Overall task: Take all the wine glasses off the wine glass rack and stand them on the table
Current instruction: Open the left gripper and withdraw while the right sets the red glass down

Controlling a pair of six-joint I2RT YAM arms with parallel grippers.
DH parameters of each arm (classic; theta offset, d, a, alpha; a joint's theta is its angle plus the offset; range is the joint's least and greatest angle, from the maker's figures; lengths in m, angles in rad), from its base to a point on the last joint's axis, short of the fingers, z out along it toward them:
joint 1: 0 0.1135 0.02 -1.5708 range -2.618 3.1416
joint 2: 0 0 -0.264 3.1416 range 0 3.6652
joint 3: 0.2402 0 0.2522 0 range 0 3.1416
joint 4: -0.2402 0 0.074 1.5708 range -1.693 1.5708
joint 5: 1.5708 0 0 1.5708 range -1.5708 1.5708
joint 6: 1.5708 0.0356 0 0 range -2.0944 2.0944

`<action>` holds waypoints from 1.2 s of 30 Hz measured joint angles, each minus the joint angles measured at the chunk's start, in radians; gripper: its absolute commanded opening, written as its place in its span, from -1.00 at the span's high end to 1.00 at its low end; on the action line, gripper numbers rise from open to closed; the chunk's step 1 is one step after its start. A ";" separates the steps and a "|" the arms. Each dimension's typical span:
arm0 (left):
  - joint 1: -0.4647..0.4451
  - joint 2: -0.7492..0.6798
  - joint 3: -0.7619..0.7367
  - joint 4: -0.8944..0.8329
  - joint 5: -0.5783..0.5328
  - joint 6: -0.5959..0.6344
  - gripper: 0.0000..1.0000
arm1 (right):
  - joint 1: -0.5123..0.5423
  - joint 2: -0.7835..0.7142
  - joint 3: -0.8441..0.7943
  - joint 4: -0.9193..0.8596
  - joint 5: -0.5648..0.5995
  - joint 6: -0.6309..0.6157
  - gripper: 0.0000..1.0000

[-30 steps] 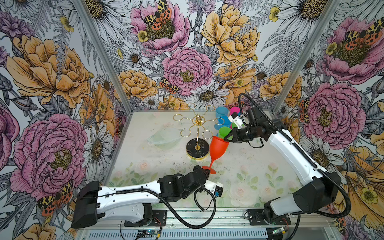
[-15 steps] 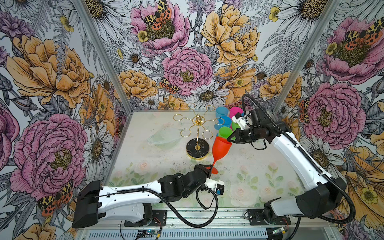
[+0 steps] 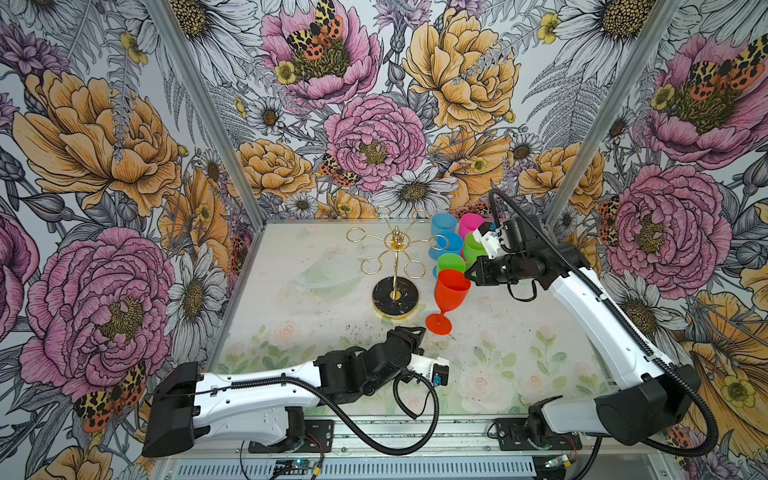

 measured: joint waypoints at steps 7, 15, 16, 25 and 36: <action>0.000 -0.081 0.000 -0.008 -0.006 -0.129 -0.29 | 0.000 -0.031 -0.035 0.000 0.078 -0.016 1.00; 0.031 -0.229 0.000 -0.026 -0.029 -0.315 -0.46 | -0.022 -0.040 -0.087 0.030 0.159 -0.027 1.00; 0.041 -0.246 0.000 -0.031 -0.029 -0.338 -0.50 | -0.029 -0.045 -0.095 0.036 0.167 -0.028 1.00; 0.175 -0.361 0.000 -0.105 -0.024 -0.565 -0.65 | -0.091 -0.087 -0.179 0.140 0.234 -0.023 1.00; 0.359 -0.457 0.001 -0.192 0.041 -0.764 -0.74 | -0.137 -0.093 -0.252 0.309 0.290 0.005 1.00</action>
